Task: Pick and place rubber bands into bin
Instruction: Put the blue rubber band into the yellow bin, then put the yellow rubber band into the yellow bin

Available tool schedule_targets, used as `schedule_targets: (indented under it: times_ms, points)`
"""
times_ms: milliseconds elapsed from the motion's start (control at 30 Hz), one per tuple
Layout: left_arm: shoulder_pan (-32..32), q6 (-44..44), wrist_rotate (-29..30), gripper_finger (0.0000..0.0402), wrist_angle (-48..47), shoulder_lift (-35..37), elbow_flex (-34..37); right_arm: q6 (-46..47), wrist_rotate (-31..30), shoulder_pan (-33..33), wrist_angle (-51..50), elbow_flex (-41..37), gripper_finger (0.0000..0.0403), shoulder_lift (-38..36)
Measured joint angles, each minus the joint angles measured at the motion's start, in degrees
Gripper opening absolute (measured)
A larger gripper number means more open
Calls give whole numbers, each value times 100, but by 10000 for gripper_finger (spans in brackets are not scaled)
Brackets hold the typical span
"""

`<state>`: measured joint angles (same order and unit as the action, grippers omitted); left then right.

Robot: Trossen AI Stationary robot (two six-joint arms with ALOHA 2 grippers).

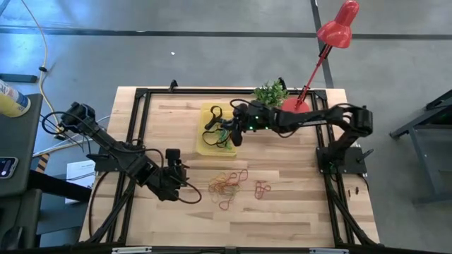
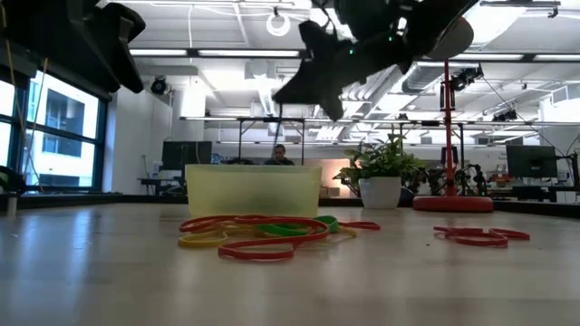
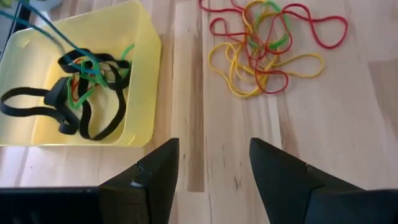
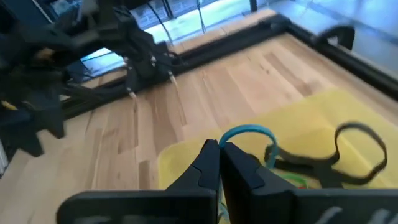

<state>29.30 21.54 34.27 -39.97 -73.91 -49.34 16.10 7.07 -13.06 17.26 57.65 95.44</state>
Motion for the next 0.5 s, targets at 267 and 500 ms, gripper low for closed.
schedule_targets:
  times_ms: [267, 500]
  points:
    - [-2, -4, 160, 186, 40, 2, -2, 501, 807, -278, -60, 0, 45, 385]
    - [-3, -6, 253, 186, 80, 2, -4, 642, 1211, -349, -107, 5, 161, 389]
